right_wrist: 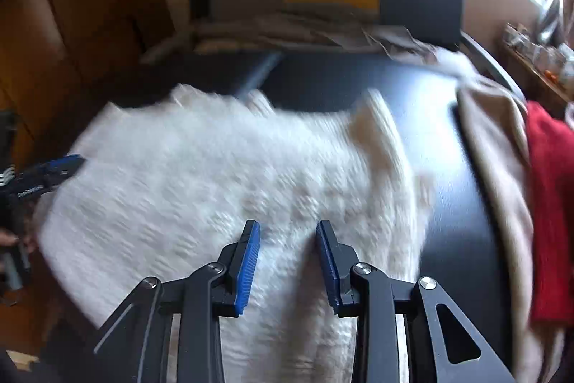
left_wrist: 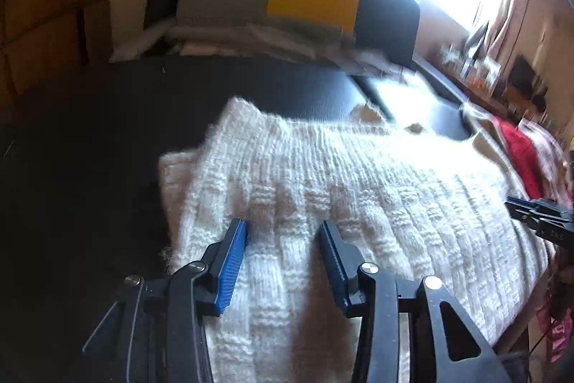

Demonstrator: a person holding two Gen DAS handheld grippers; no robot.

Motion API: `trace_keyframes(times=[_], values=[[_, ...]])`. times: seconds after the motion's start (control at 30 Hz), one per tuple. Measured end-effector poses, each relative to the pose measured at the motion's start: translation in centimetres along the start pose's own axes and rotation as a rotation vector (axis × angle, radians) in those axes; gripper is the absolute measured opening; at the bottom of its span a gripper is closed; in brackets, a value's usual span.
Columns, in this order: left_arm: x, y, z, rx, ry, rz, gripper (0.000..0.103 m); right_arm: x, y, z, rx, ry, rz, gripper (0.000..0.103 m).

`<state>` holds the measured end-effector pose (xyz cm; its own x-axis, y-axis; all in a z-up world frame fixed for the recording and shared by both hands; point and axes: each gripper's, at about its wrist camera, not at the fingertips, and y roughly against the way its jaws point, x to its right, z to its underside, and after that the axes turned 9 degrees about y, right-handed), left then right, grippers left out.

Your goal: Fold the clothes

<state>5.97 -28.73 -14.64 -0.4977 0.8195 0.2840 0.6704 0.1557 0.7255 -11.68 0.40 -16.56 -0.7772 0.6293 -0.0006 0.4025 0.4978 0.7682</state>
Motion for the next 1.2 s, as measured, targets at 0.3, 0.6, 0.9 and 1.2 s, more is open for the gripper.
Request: trace_keyframes(times=[0.3, 0.6, 0.9, 1.2], values=[[-0.4, 2.0, -0.6, -0.047, -0.028, -0.126, 0.045, 2.7, 2.0, 1.8, -0.002, -0.194, -0.297, 0.042], [12.5, 2.5, -1.4, -0.036, -0.186, 0.21, 0.049, 8.1, 8.5, 10.2, 0.059, -0.309, -0.483, 0.076], [24.7, -3.1, 1.0, -0.177, -0.42, 0.371, 0.05, 6.0, 5.5, 9.4, 0.044, -0.269, -0.632, 0.079], [26.1, -6.9, 3.0, -0.232, -0.43, 0.286, 0.054, 1.5, 4.2, 9.8, -0.238, -0.039, -0.864, 0.084]])
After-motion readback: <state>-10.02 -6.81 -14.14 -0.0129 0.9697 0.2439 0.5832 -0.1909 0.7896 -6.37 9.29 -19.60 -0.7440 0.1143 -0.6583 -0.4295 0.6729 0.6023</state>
